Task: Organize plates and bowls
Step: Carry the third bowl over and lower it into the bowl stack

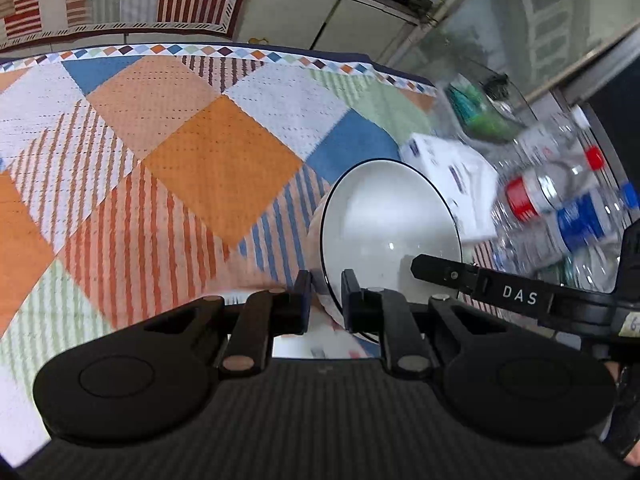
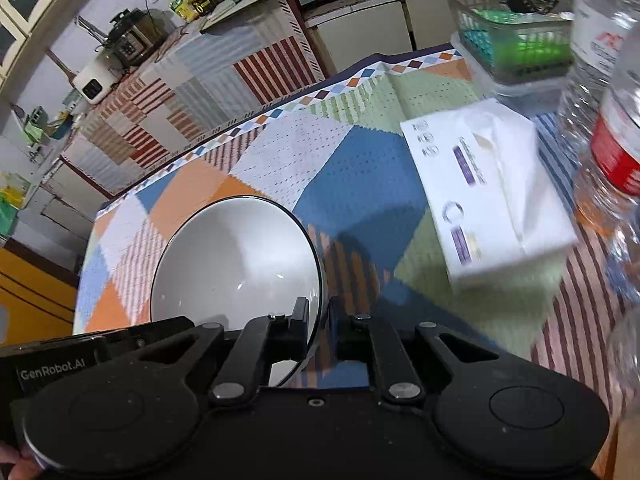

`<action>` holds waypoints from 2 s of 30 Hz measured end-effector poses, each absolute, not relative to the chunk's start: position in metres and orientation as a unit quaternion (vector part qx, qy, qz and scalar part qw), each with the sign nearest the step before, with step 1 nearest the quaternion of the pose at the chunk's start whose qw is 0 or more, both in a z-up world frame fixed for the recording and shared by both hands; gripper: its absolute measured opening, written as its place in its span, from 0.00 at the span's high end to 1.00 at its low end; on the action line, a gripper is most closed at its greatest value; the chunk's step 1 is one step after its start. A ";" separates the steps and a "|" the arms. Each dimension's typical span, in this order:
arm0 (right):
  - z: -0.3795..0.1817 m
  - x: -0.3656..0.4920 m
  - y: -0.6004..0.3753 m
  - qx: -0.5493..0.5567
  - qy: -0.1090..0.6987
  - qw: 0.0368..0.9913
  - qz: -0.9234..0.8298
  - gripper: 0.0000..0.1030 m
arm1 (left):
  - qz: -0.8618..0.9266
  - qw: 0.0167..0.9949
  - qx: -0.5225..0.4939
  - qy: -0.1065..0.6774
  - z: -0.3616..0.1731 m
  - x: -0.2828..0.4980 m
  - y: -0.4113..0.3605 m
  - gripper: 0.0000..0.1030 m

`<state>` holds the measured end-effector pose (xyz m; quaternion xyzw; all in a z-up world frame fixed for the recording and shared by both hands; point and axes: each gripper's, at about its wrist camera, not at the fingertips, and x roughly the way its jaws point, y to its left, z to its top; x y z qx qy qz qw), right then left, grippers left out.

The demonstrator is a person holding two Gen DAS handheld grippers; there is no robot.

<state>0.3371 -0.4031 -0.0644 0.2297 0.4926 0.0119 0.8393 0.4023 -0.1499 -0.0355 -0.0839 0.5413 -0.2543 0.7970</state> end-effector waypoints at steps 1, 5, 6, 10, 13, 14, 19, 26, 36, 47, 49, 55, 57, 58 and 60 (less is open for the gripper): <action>-0.061 0.329 -0.402 0.233 0.490 0.840 0.013 0.87 | -0.255 0.796 -0.080 0.544 -0.030 0.395 -0.150 0.86; -0.048 0.303 -0.399 0.238 0.504 0.830 0.010 0.87 | -0.259 0.794 -0.084 0.544 -0.010 0.367 -0.144 0.86; -0.045 0.296 -0.398 0.241 0.509 0.826 0.007 0.87 | -0.260 0.795 -0.078 0.542 -0.005 0.358 -0.143 0.86; -0.029 0.266 -0.398 0.259 0.498 0.828 0.019 0.87 | -0.270 0.791 -0.076 0.544 0.010 0.330 -0.134 0.86; -0.016 0.248 -0.397 0.267 0.494 0.827 0.030 0.87 | -0.276 0.791 -0.066 0.542 0.023 0.307 -0.128 0.86; -0.011 0.241 -0.396 0.267 0.494 0.827 0.034 0.87 | -0.280 0.793 -0.060 0.537 0.028 0.299 -0.127 0.86; 0.008 0.209 -0.381 0.240 0.501 0.830 0.047 0.87 | -0.297 0.798 -0.044 0.523 0.049 0.266 -0.115 0.85; 0.015 0.166 -0.374 0.254 0.503 0.824 0.062 0.86 | -0.305 0.791 -0.019 0.530 0.052 0.227 -0.108 0.85; 0.002 0.120 -0.358 0.242 0.539 0.803 0.073 0.85 | -0.306 0.764 0.004 0.569 0.029 0.186 -0.099 0.85; -0.009 0.114 -0.338 0.205 0.552 0.804 0.087 0.85 | -0.288 0.731 0.015 0.619 -0.009 0.174 -0.092 0.86; -0.013 0.115 -0.334 0.198 0.557 0.802 0.088 0.85 | -0.285 0.728 0.018 0.624 -0.013 0.175 -0.091 0.86; -0.020 0.114 -0.319 0.151 0.567 0.804 0.099 0.85 | -0.280 0.715 0.030 0.639 -0.020 0.176 -0.092 0.86; -0.020 0.113 -0.312 0.125 0.566 0.809 0.102 0.85 | -0.281 0.714 0.036 0.640 -0.021 0.177 -0.094 0.86; -0.020 0.113 -0.309 0.112 0.566 0.810 0.103 0.85 | -0.281 0.713 0.035 0.642 -0.021 0.178 -0.095 0.86; -0.019 0.113 -0.304 0.085 0.564 0.815 0.102 0.85 | -0.281 0.710 0.034 0.645 -0.023 0.179 -0.096 0.85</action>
